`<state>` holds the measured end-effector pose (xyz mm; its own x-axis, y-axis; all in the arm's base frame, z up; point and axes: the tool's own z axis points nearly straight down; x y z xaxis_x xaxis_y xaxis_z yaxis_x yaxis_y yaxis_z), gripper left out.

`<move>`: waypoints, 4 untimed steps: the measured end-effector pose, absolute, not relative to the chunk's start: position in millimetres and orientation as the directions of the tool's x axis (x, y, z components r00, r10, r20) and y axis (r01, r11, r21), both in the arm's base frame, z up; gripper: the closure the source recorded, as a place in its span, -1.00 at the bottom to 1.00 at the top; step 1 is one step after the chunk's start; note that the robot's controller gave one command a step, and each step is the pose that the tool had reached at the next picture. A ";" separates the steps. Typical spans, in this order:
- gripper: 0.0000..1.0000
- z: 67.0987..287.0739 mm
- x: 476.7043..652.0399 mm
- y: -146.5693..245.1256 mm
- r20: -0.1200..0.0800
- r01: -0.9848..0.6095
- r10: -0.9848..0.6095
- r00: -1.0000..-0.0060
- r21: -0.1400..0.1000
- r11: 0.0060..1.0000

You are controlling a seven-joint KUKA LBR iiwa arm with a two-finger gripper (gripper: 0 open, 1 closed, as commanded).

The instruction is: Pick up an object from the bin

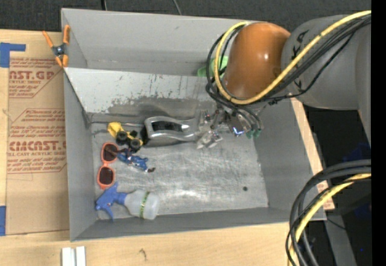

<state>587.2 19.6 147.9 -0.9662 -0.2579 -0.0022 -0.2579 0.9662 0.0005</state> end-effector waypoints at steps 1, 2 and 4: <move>-1.00 118.5 591.4 48.8 0.000 -0.027 -0.027 -1.000 0.000 1.000; -1.00 118.5 591.3 48.8 0.001 -0.027 -0.027 -1.000 0.000 1.000; 1.00 103.1 502.7 76.2 -0.001 -0.223 -0.223 -0.975 0.001 0.975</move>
Offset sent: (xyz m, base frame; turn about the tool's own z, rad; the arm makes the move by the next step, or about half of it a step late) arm 0.0000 0.0000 0.0000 0.0000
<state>502.7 76.2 103.1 -0.9747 -0.2235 -0.0009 -0.2235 0.9747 0.0008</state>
